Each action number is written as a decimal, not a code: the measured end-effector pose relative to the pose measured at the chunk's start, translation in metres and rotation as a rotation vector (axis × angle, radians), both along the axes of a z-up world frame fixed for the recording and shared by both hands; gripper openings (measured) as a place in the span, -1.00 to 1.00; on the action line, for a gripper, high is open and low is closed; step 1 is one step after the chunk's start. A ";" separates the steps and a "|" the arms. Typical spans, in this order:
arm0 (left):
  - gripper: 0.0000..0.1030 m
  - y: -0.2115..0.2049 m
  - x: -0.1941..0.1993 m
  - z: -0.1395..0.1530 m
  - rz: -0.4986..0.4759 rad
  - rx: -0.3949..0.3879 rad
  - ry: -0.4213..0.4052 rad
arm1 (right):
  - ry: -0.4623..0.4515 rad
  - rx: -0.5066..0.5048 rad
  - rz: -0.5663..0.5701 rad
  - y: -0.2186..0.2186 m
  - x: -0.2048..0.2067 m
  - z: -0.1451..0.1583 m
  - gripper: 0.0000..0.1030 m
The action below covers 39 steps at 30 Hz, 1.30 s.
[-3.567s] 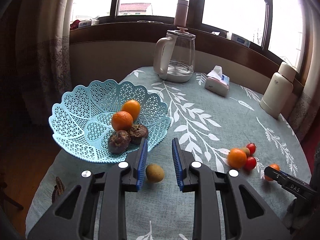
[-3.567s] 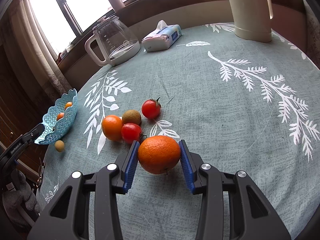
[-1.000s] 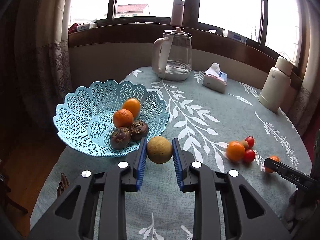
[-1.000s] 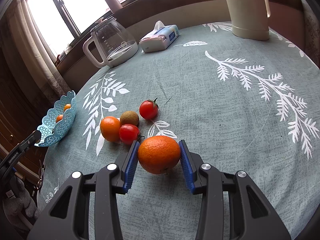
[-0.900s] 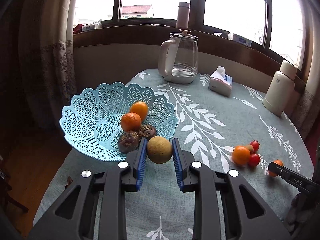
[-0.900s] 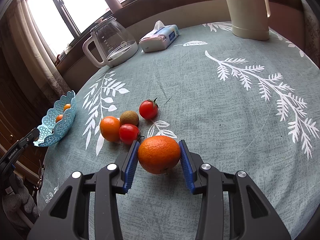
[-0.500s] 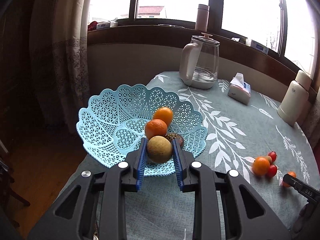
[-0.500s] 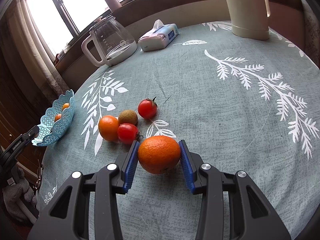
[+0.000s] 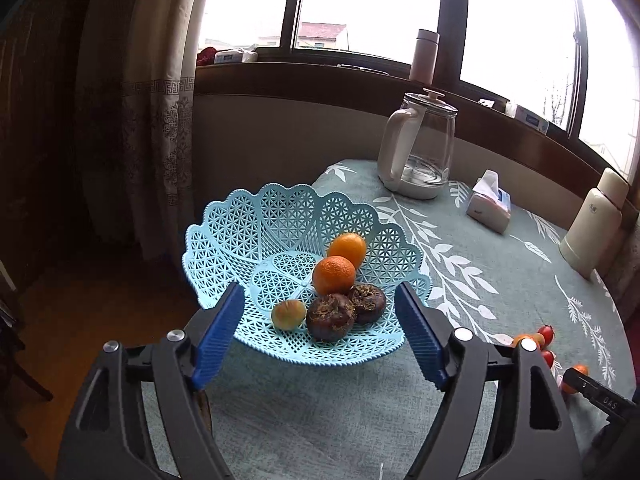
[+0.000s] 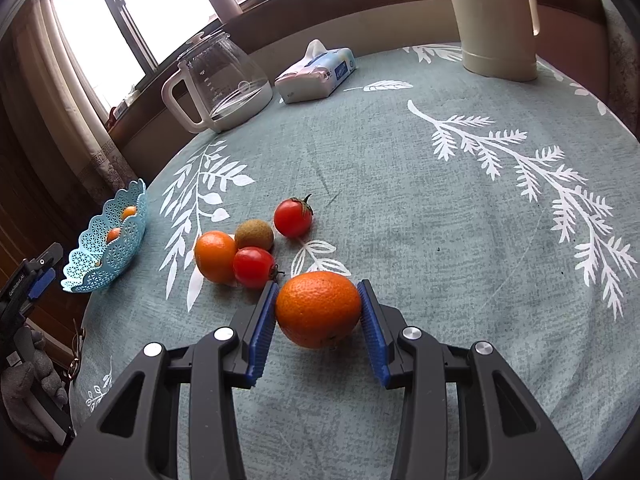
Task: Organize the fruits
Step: 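Carry the large orange into the blue basket and open the right tool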
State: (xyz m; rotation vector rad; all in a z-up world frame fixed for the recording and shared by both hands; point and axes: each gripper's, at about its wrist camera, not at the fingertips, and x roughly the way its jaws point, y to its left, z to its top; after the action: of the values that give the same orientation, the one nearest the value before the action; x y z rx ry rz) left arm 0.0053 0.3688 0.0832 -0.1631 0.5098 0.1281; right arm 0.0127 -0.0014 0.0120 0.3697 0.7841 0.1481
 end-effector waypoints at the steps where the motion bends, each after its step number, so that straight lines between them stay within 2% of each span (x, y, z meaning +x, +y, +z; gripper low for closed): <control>1: 0.63 0.000 -0.001 0.002 0.001 -0.001 -0.004 | -0.002 -0.002 -0.002 0.000 0.000 0.000 -0.20; 11: 0.73 0.024 -0.010 0.014 0.031 -0.057 -0.040 | -0.012 -0.012 -0.008 0.004 -0.002 0.008 -0.21; 15: 0.73 0.029 -0.010 0.022 0.024 -0.060 -0.046 | -0.035 0.010 0.016 0.013 0.003 0.022 -0.21; 18: 0.74 0.029 -0.014 0.028 0.009 -0.033 -0.057 | -0.067 0.018 0.049 0.027 0.008 0.037 -0.20; 25: 0.79 0.044 -0.019 0.033 0.032 -0.032 -0.066 | -0.132 0.008 0.180 0.089 0.023 0.068 -0.20; 31: 0.79 0.062 -0.023 0.037 0.063 -0.074 -0.076 | -0.171 0.008 0.302 0.155 0.038 0.086 -0.20; 39: 0.79 0.078 -0.024 0.039 0.078 -0.113 -0.077 | -0.141 0.022 0.458 0.239 0.056 0.085 -0.20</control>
State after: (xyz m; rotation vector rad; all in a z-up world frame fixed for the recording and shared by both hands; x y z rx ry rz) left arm -0.0183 0.4470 0.1225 -0.2978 0.4346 0.1682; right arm 0.0690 0.2377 0.0972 0.1924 0.7178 0.6062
